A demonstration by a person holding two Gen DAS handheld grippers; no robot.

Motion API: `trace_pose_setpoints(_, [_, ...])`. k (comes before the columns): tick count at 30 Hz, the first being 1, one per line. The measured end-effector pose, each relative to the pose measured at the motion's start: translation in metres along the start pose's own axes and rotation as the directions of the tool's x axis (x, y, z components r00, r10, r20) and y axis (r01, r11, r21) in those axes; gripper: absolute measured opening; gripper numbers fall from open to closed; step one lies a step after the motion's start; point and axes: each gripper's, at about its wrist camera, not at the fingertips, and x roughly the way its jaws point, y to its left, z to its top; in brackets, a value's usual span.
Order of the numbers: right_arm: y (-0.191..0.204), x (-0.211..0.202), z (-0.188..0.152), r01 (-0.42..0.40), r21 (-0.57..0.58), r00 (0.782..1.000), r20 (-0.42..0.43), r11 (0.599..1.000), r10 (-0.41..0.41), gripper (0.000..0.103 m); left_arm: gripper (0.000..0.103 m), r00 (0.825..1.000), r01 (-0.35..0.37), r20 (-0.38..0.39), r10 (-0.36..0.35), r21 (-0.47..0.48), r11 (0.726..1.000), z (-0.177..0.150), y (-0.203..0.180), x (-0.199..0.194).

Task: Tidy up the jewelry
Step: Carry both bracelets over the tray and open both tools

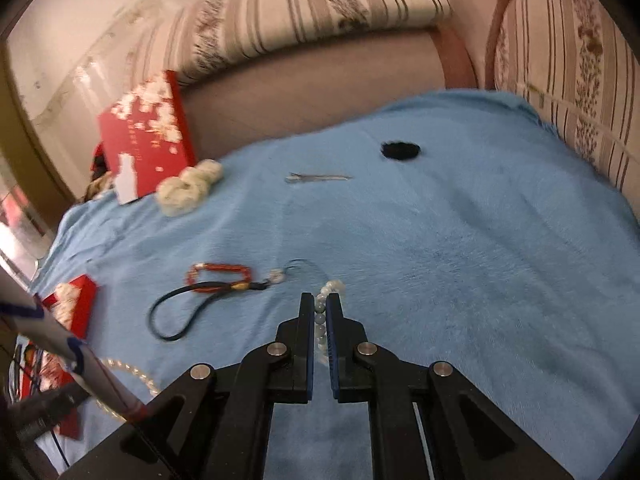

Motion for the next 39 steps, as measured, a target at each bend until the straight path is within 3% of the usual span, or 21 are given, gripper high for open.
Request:
trace_pose_setpoints(6, [0.031,-0.024,-0.009,-0.013,-0.070,0.999,0.044,0.997,0.016,0.006,0.009,0.996,-0.021,0.090,0.026,-0.053,0.998,0.007,0.040,-0.044])
trace_pose_setpoints(17, [0.100,-0.032,-0.032,-0.081,-0.189,0.996,0.005,0.979,0.084,0.006,0.009,0.979,-0.082,0.164,0.123,-0.237,0.968,0.018,0.147,-0.097])
trace_pose_setpoints(24, [0.150,-0.033,-0.043,-0.129,-0.275,0.992,-0.027,0.953,0.126,0.006,0.009,0.977,-0.116,0.128,0.172,-0.360,0.926,0.018,0.213,-0.096])
trace_pose_setpoints(29, [0.187,-0.032,-0.048,-0.163,-0.333,0.987,-0.054,0.929,0.154,0.006,0.009,0.982,-0.141,0.053,0.181,-0.434,0.890,0.009,0.248,-0.077])
trace_pose_setpoints(39, [0.277,-0.019,-0.039,-0.301,-0.400,0.953,-0.157,0.866,0.259,0.006,0.009,0.981,-0.145,0.042,0.192,-0.507,0.850,0.006,0.277,-0.074])
